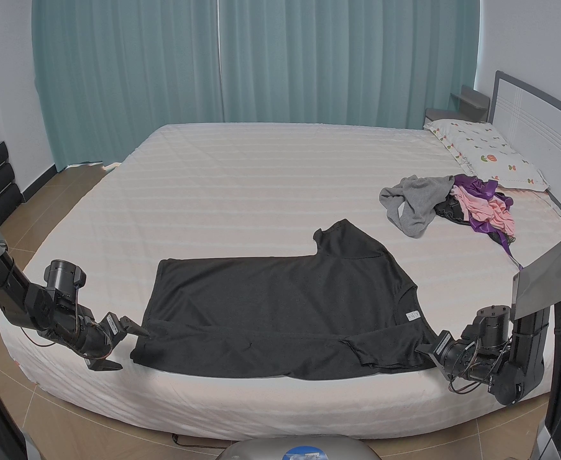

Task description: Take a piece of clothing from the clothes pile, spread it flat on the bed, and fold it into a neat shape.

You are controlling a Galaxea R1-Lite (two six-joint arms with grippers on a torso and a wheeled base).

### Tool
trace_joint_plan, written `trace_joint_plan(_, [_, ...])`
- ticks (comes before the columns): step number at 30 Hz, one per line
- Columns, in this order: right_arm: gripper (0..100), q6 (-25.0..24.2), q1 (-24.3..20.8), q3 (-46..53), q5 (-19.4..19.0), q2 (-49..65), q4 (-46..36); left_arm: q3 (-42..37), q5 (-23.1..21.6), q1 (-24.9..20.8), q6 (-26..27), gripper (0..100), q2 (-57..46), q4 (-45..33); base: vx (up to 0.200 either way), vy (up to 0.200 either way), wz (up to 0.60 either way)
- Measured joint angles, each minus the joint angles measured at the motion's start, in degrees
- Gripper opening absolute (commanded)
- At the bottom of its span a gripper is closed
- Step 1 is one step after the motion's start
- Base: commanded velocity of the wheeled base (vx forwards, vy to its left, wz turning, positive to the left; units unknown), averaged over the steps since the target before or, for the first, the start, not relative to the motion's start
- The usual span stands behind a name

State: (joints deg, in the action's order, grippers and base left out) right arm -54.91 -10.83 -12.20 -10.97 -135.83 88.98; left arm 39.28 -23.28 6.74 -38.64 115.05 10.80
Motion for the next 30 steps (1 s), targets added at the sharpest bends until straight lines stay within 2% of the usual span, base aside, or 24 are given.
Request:
trace_joint_plan(11, [0, 0.79, 2.36, 1.71, -0.29, 1.76, 0.02, 0.00, 0.00, 0.04, -0.02, 100, 0.00, -0.02, 0.000, 0.000, 0.00])
trace_joint_plan(21, [0, 2.72, 2.76, 1.82, -0.33, 0.79, 0.02, 0.05, 0.00, 0.00, -0.09, 100, 0.00, -0.02, 0.000, 0.000, 0.00])
trace_joint_plan(22, [100, 3.07, 2.78, 1.73, -0.33, 0.57, 0.02, 0.05, 0.00, 0.00, -0.09, 100, 0.00, -0.02, 0.000, 0.000, 0.00])
trace_joint_plan(30, [100, 3.97, 3.17, 1.57, -0.51, 0.41, 0.00, 0.46, 0.02, 0.00, -2.11, 100, 0.00, 0.00, 0.025, 0.000, 0.00])
